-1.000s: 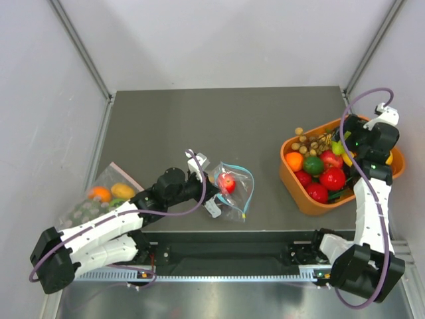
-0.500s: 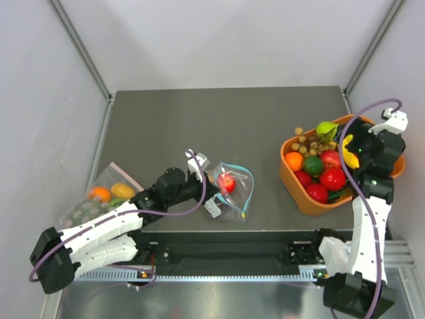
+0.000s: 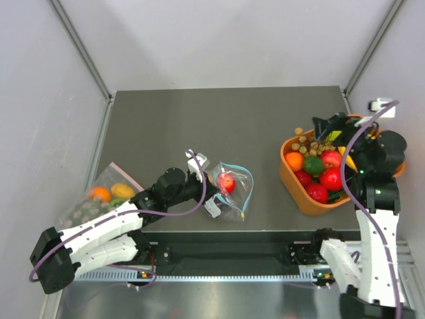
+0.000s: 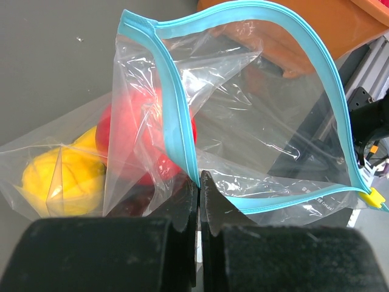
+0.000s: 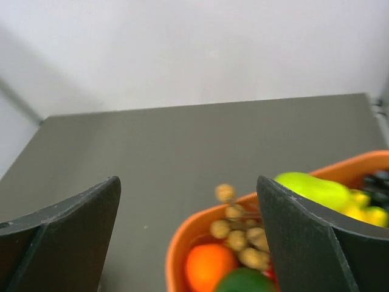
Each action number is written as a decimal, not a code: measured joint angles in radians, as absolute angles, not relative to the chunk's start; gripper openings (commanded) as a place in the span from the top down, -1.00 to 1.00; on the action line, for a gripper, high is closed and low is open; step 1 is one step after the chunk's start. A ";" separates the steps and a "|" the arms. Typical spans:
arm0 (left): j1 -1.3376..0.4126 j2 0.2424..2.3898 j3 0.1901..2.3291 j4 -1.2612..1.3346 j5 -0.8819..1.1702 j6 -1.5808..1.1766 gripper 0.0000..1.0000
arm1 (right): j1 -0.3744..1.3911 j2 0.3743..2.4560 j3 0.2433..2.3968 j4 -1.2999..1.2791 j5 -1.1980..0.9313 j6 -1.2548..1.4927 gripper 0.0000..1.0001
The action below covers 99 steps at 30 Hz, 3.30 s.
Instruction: Open the zip-top bag and remove the fake food
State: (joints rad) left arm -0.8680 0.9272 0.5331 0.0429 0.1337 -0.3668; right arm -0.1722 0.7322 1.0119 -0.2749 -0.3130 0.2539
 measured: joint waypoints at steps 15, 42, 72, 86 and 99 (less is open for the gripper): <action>-0.868 0.928 0.537 0.027 0.085 -0.368 1.00 | 0.794 1.093 1.081 -0.287 -0.031 0.215 -0.71; -0.868 0.947 0.556 -0.023 0.035 -0.364 1.00 | 0.923 1.299 0.934 -0.286 -0.233 0.326 -0.43; -0.866 0.879 0.559 -0.126 0.063 -0.337 1.00 | 0.920 1.472 0.960 -0.156 0.036 0.387 -0.73; -0.862 0.875 0.559 -0.141 0.129 -0.299 1.00 | 0.941 1.580 1.030 -0.094 -0.004 0.366 -0.72; -0.865 0.867 0.548 -0.159 0.138 -0.298 1.00 | 0.969 1.634 1.036 -0.007 -0.027 0.352 0.17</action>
